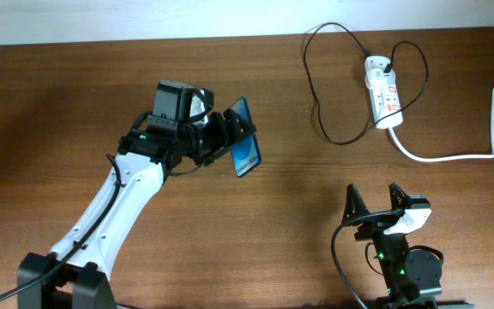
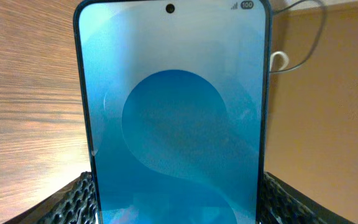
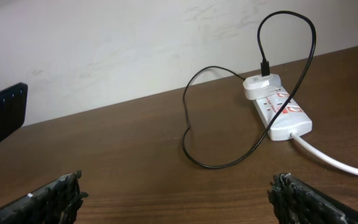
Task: Plug charger to phone and switch on socket
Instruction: 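Move the right gripper forward toward the phone held by the left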
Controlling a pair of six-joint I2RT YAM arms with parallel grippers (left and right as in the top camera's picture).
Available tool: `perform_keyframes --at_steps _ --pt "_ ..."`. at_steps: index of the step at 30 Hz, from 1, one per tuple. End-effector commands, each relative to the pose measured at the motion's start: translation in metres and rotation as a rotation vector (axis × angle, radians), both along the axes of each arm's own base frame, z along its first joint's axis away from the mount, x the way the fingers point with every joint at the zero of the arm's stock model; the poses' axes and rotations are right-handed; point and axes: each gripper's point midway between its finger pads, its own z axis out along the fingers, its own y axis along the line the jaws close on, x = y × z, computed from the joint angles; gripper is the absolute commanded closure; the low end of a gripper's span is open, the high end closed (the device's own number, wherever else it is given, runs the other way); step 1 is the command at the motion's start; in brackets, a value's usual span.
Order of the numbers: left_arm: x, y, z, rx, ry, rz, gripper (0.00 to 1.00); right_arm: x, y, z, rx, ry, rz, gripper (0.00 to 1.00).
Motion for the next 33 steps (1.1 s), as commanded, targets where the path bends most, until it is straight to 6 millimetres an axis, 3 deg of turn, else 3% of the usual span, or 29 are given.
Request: perform_keyframes --at_steps 1,5,11,20,28,33 --pt "0.005 0.012 0.014 0.102 -0.138 -0.051 0.54 0.000 -0.001 -0.003 -0.010 0.004 -0.005 0.02" --pt "-0.001 0.029 -0.005 0.233 -0.120 -0.056 0.53 0.000 -0.001 -0.003 -0.010 0.004 -0.005 0.02" --pt "-0.016 0.074 -0.035 0.487 -0.015 0.015 0.53 0.000 -0.001 -0.003 -0.010 0.004 -0.005 0.02" --pt "-0.023 0.078 -0.039 0.507 0.014 0.013 0.53 0.000 0.000 -0.003 -0.009 0.003 -0.003 0.02" --pt "-0.029 0.076 -0.041 0.489 0.049 0.010 0.53 -0.010 0.043 0.003 0.320 0.054 0.234 0.02" --pt "-0.031 0.073 -0.040 0.468 0.055 0.002 0.53 -0.029 0.080 0.006 0.494 0.147 0.462 0.01"
